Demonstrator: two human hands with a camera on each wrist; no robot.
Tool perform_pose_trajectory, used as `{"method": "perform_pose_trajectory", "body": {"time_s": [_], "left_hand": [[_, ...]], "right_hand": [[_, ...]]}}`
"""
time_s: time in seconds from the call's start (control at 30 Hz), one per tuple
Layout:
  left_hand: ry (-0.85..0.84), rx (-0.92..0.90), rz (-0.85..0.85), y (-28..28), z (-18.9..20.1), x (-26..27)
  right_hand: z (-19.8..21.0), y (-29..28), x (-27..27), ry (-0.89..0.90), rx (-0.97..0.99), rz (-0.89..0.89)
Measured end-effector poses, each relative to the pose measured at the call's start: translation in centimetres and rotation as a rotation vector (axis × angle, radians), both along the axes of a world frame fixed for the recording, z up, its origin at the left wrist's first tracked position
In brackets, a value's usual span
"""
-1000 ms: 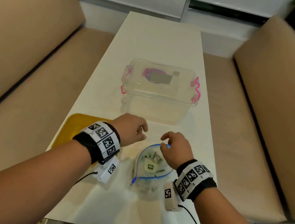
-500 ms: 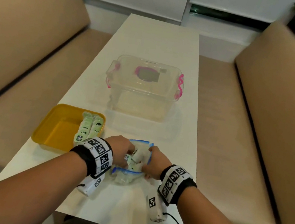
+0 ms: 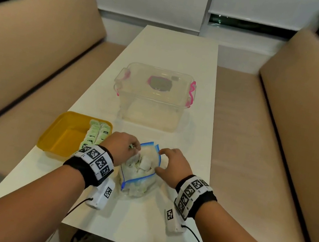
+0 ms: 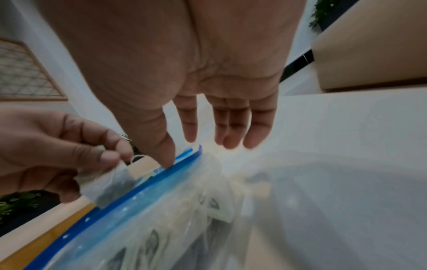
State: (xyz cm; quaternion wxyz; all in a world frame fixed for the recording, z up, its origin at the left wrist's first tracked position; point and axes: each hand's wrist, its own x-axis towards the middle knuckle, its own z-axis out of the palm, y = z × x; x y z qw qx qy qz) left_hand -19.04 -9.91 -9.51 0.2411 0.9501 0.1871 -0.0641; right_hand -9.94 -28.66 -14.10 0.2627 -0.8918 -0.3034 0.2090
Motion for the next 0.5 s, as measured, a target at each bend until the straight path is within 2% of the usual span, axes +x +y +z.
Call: {"method": "perform_pose_trajectory", "body": {"time_s": [0.13,0.3,0.43,0.5], "left_hand": [[-0.122,-0.214,0.019,-1.2,0.9,0.8],[-0.187,-0.389,0.044,-3.3,1.3,1.4],[-0.194,-0.416,0.12,-3.4,0.5,1.4],[-0.153,-0.332,0.128,-2.6,-0.4,1.3]], "right_hand": [[1.2,0.1,-0.6,-0.027,0.296,-0.008],[1.8,0.5,-0.9,0.252,0.52,-0.093],[0.9,0.2,-0.5,0.239,0.457,-0.098],[0.4,-0.1,-0.4,0.186,0.376,-0.098]]}}
